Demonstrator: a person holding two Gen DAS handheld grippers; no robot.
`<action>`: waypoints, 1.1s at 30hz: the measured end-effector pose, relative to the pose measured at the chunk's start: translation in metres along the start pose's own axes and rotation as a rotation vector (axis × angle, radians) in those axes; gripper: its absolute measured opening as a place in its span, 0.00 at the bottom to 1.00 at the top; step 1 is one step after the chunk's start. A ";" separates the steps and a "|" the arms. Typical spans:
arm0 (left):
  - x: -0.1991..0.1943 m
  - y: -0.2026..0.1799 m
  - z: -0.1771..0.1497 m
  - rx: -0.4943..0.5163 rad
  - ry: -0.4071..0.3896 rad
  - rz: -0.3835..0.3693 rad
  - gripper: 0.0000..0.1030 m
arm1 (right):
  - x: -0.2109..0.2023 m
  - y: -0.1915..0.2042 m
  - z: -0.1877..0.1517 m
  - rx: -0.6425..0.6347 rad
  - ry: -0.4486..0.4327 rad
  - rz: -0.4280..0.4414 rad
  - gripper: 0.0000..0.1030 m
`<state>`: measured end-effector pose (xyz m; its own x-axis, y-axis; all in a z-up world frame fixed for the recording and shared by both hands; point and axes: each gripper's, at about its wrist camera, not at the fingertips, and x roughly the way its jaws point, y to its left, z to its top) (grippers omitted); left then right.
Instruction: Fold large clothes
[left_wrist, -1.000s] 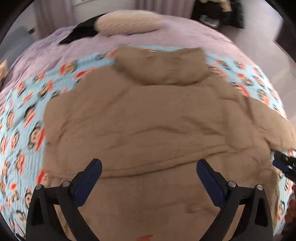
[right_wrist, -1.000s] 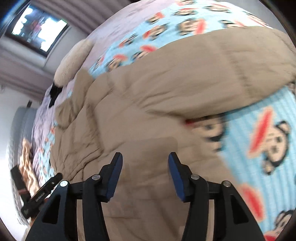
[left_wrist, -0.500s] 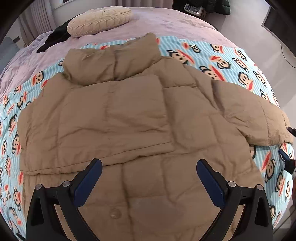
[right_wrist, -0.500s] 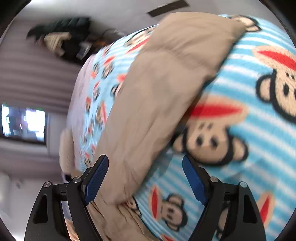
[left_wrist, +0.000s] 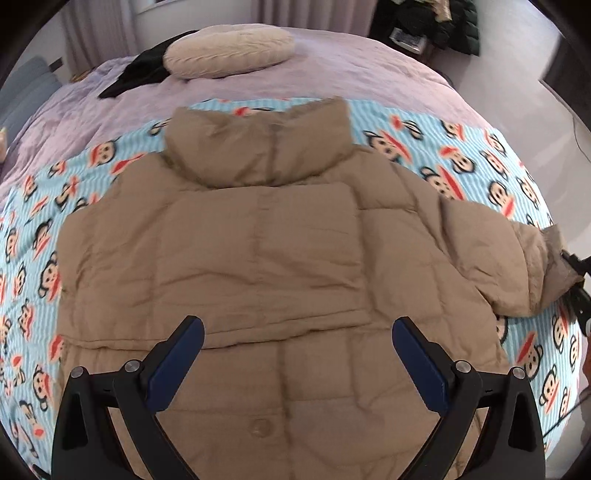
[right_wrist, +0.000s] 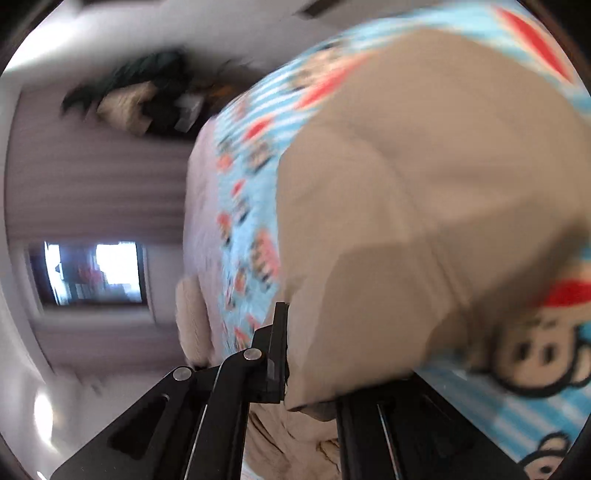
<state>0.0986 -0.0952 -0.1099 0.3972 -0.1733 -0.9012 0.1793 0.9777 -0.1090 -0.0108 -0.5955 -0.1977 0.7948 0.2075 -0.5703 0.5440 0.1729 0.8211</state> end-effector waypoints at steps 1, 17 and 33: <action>-0.001 0.009 0.001 -0.015 -0.007 0.007 0.99 | 0.008 0.021 -0.007 -0.079 0.023 -0.004 0.05; 0.000 0.115 0.002 -0.154 -0.043 0.069 0.99 | 0.184 0.180 -0.298 -1.129 0.410 -0.164 0.05; 0.019 0.130 0.016 -0.180 -0.032 -0.132 0.99 | 0.148 0.117 -0.203 -0.499 0.362 -0.171 0.48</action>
<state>0.1434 0.0265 -0.1346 0.4100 -0.3018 -0.8607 0.0692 0.9512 -0.3006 0.1158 -0.3493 -0.1912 0.5192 0.4342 -0.7361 0.3951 0.6418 0.6572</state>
